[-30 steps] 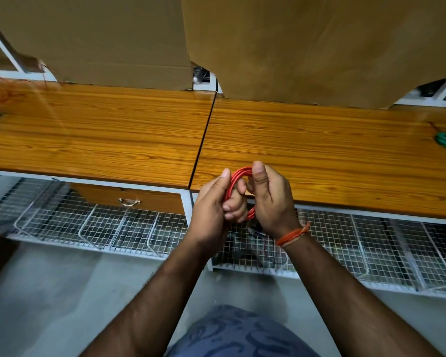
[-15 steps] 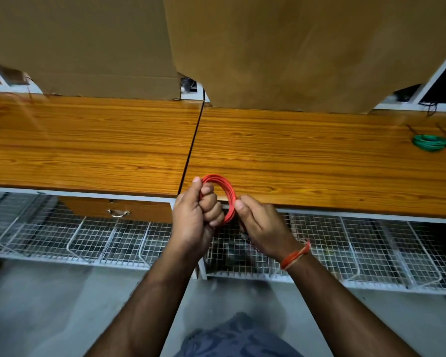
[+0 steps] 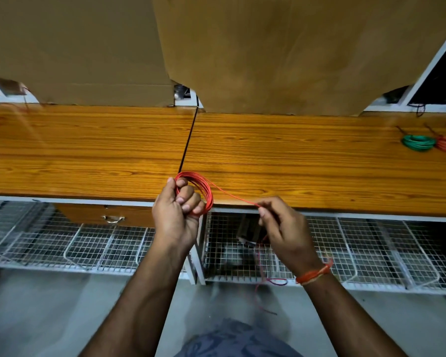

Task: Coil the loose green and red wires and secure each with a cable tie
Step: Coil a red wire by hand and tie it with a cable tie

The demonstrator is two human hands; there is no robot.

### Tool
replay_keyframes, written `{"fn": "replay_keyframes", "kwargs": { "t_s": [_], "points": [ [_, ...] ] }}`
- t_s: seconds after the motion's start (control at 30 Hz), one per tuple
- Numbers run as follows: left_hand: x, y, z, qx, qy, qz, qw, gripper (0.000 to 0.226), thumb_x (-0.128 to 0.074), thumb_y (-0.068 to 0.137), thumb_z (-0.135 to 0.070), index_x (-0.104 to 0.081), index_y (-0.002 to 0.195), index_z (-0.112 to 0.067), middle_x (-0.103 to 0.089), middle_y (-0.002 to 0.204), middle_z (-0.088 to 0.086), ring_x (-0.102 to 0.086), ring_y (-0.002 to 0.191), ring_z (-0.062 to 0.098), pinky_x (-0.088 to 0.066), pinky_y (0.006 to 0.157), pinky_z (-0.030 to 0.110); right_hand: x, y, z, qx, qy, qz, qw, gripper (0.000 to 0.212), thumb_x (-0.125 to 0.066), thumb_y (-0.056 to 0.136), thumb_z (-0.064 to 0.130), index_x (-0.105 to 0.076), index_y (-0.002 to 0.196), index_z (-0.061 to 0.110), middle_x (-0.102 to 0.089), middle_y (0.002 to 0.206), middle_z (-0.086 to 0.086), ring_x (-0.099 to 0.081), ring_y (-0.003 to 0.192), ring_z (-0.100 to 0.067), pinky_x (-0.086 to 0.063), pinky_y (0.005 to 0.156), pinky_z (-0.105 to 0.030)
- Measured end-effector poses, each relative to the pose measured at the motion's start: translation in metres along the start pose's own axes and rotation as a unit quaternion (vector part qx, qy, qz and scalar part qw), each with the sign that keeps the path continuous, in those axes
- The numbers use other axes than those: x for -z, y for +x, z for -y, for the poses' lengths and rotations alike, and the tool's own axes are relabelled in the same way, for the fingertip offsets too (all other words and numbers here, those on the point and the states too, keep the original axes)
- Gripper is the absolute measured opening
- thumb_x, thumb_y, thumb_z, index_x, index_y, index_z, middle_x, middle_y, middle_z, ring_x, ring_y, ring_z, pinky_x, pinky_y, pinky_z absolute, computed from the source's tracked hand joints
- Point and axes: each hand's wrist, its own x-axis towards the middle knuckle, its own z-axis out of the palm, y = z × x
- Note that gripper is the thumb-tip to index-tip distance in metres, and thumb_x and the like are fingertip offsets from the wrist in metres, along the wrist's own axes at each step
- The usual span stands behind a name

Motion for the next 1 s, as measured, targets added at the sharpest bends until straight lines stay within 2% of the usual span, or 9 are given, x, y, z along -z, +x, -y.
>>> {"fn": "replay_keyframes", "kwargs": {
  "t_s": [0.07,0.13,0.3,0.43,0.57,0.63,0.73,0.9,1.0],
  "points": [
    [-0.001,-0.003,0.004,0.002,-0.001,0.007,1.0,0.035,-0.033,0.111,-0.032,-0.047,0.081,-0.02,-0.032,0.049,-0.011,-0.028,0.039,0.004,-0.026,0.042,0.019,0.002,0.002,-0.002,0.031,-0.033,-0.01,0.999,0.016,-0.061,0.1,0.013,-0.071,0.108,0.022,-0.069,0.09,0.007,-0.063,0.084,-0.012,-0.053,0.071,-0.034],
    [-0.005,-0.007,0.012,-0.013,0.028,0.016,0.999,0.034,-0.033,0.111,-0.032,-0.047,0.083,-0.019,-0.036,0.052,-0.009,-0.032,0.042,0.005,-0.029,0.045,0.019,0.0,0.002,0.003,0.099,-0.064,0.024,0.993,0.016,-0.06,0.099,0.019,-0.074,0.106,0.016,-0.072,0.095,0.002,-0.063,0.088,-0.015,-0.055,0.075,-0.038],
    [-0.015,-0.023,0.03,-0.102,0.225,0.038,0.968,0.039,-0.029,0.113,-0.031,-0.047,0.088,-0.008,-0.053,0.06,0.001,-0.052,0.055,0.014,-0.046,0.055,0.024,-0.004,0.007,0.028,0.221,-0.08,0.095,0.967,0.016,-0.064,0.099,0.027,-0.073,0.099,0.014,-0.068,0.087,0.001,-0.06,0.078,-0.019,-0.049,0.069,-0.032],
    [-0.01,-0.034,0.038,-0.148,0.39,0.071,0.906,0.052,-0.028,0.113,-0.03,-0.048,0.098,0.016,-0.065,0.067,0.009,-0.062,0.056,0.018,-0.051,0.054,0.025,0.009,0.014,0.046,0.196,-0.103,0.133,0.966,0.023,-0.071,0.091,0.042,-0.057,0.082,0.026,-0.044,0.073,0.018,-0.043,0.061,-0.006,-0.032,0.055,-0.027],
    [-0.009,-0.037,0.043,-0.223,0.486,0.053,0.844,0.047,-0.036,0.109,-0.032,-0.055,0.088,0.005,-0.067,0.062,-0.002,-0.061,0.052,0.009,-0.047,0.052,0.02,0.028,0.016,0.057,0.153,-0.045,0.199,0.967,0.017,-0.076,0.088,0.032,-0.063,0.079,0.026,-0.053,0.067,0.005,-0.048,0.058,0.007,-0.031,0.057,-0.014],
    [-0.004,-0.037,0.046,-0.237,0.518,0.06,0.82,0.045,-0.036,0.11,-0.031,-0.053,0.084,0.002,-0.063,0.059,-0.003,-0.057,0.049,0.009,-0.044,0.051,0.021,0.039,0.019,0.06,0.137,0.008,0.208,0.968,0.009,-0.075,0.088,0.024,-0.069,0.082,0.025,-0.056,0.062,0.01,-0.052,0.057,0.0,-0.032,0.055,-0.014],
    [0.005,-0.037,0.053,-0.247,0.528,0.068,0.81,0.045,-0.033,0.113,-0.032,-0.052,0.08,-0.007,-0.053,0.056,-0.002,-0.048,0.051,0.01,-0.038,0.053,0.024,0.053,0.025,0.061,0.139,0.07,0.183,0.971,0.012,-0.074,0.091,0.016,-0.071,0.084,0.025,-0.06,0.063,0.006,-0.053,0.055,-0.013,-0.039,0.051,-0.024],
    [0.007,-0.047,0.07,-0.221,0.518,0.113,0.819,0.049,-0.027,0.103,-0.061,-0.056,0.089,-0.023,-0.05,0.061,-0.007,-0.043,0.055,0.006,-0.032,0.054,0.025,0.072,0.033,0.05,0.152,0.118,0.101,0.976,0.004,-0.07,0.096,0.012,-0.071,0.094,0.015,-0.067,0.083,0.003,-0.062,0.075,-0.018,-0.05,0.065,-0.036],
    [0.0,-0.056,0.082,-0.2,0.517,0.151,0.818,0.053,-0.036,0.101,-0.063,-0.057,0.093,-0.015,-0.045,0.061,-0.005,-0.039,0.054,0.012,-0.029,0.053,0.029,0.077,0.036,0.035,0.146,0.134,0.054,0.979,0.002,-0.07,0.096,0.011,-0.071,0.096,0.012,-0.07,0.089,0.001,-0.066,0.083,-0.017,-0.054,0.07,-0.036]
  ]
}}
